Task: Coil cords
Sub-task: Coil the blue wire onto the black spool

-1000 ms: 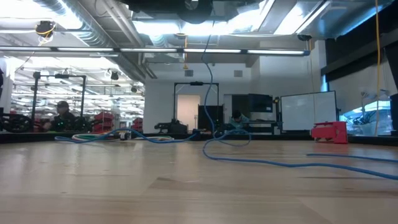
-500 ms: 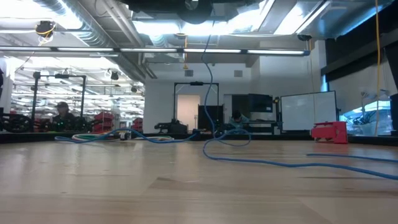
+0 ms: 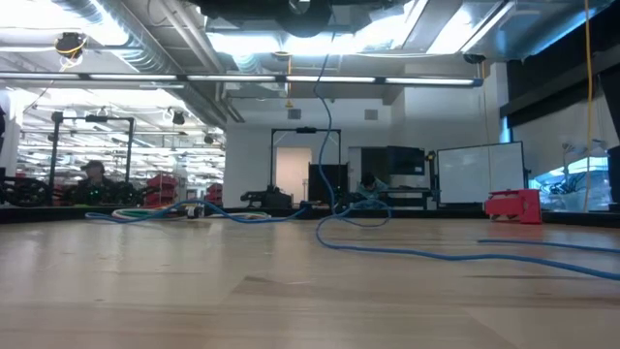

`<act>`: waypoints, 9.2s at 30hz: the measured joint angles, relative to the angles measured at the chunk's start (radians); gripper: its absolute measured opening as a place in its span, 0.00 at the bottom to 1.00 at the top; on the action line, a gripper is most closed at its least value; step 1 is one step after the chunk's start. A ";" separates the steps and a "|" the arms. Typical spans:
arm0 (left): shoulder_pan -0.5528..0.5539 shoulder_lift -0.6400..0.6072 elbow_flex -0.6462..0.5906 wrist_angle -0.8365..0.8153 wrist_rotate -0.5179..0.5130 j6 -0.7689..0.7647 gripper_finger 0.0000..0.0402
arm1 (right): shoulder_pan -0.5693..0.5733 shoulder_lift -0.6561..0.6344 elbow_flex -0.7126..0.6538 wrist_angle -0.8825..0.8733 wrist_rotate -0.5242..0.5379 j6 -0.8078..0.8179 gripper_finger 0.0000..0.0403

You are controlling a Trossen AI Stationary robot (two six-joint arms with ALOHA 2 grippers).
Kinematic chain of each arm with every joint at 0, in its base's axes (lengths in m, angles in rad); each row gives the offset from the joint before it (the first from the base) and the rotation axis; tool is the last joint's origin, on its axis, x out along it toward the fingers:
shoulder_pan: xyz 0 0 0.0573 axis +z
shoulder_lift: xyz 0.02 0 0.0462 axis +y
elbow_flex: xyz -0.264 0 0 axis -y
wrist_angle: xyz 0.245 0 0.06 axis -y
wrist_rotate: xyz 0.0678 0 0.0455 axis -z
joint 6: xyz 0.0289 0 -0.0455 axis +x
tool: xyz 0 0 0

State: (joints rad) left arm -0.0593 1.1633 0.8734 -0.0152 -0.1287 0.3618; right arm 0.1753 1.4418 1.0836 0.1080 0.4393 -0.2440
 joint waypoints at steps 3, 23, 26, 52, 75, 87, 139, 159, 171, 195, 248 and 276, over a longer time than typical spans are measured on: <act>0.000 0.000 0.009 -0.011 -0.001 -0.034 0.07 | 0.000 0.000 0.000 0.004 0.003 0.000 0.03; -0.006 -0.088 -0.185 0.006 -0.109 -0.283 0.35 | 0.001 0.000 0.000 0.013 0.102 0.002 0.01; -0.006 -0.008 -0.293 0.234 -0.108 -0.323 0.35 | 0.001 0.000 0.000 0.025 0.102 0.002 0.01; 0.059 0.495 -0.250 0.883 0.171 -0.437 0.35 | 0.001 0.000 0.004 0.022 0.100 0.002 0.01; 0.084 0.511 -0.239 0.839 0.122 -0.352 0.01 | 0.002 0.000 0.004 0.024 0.099 0.002 0.01; 0.119 0.178 -0.240 0.339 -0.060 -0.246 0.01 | 0.048 -0.005 0.004 0.034 0.139 -0.026 0.01; 0.074 0.066 -0.236 0.674 -0.060 -0.238 0.01 | -0.139 0.163 0.003 0.182 0.092 0.033 0.00; 0.034 0.083 -0.105 0.385 -0.077 -0.085 0.28 | -0.138 0.164 0.005 0.197 0.081 0.036 0.00; 0.003 0.157 -0.106 0.330 -0.091 -0.095 0.35 | -0.138 0.162 0.005 0.230 0.090 0.031 0.00; 0.007 0.142 -0.143 0.048 -0.272 -0.150 0.35 | -0.137 0.146 0.078 0.226 0.082 -0.031 0.00; 0.243 0.000 0.041 -0.947 -0.410 -0.457 0.35 | -0.136 0.146 0.082 0.213 0.072 -0.049 0.01; 0.150 0.225 -0.306 0.466 0.099 -0.292 0.35 | -0.136 0.146 0.082 0.203 0.064 -0.056 0.01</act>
State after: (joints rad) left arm 0.0908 1.3884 0.5674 0.4508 -0.0295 0.0697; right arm 0.0395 1.5883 1.1652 0.3115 0.5037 -0.2998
